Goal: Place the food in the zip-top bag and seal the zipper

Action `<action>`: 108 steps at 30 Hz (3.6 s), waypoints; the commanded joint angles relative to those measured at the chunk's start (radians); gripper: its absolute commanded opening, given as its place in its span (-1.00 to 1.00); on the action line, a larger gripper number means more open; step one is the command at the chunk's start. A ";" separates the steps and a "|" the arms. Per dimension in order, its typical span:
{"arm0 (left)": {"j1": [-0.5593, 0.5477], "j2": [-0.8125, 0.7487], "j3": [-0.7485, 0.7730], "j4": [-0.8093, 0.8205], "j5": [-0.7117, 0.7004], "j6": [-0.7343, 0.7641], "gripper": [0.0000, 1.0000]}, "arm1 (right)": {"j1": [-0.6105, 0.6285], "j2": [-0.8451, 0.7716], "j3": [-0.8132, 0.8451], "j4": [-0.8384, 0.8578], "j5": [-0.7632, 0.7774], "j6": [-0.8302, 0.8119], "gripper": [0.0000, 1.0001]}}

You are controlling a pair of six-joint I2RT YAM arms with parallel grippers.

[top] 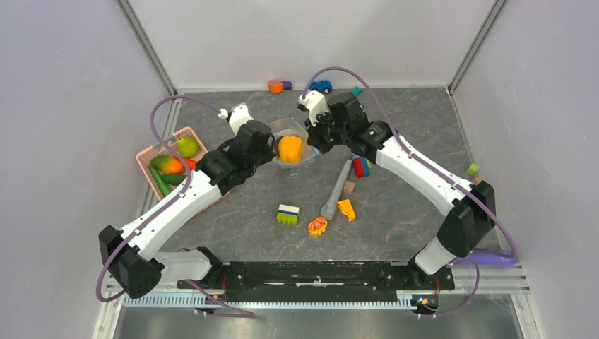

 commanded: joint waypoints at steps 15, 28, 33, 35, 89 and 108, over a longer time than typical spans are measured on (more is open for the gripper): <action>0.002 -0.107 -0.088 -0.021 0.229 0.091 0.99 | -0.042 0.042 0.093 -0.109 0.007 -0.037 -1.00; 0.207 -0.336 -0.268 -0.295 -0.157 -0.129 0.99 | -0.043 0.052 0.101 -0.109 0.015 -0.038 -1.00; 0.394 -0.356 -0.340 -0.140 -0.115 -0.045 0.99 | -0.043 0.051 0.097 -0.100 0.031 -0.041 -1.00; 0.475 -0.362 -0.377 -0.053 -0.037 0.009 0.96 | -0.043 0.054 0.099 -0.101 0.036 -0.042 -1.00; 0.953 0.368 -0.285 0.497 0.282 -0.058 -0.85 | -0.044 0.102 0.129 -0.103 0.085 -0.068 -1.00; 0.831 -0.381 -0.455 0.538 0.388 0.019 -0.96 | -0.053 0.044 0.069 -0.041 -0.018 0.251 -1.00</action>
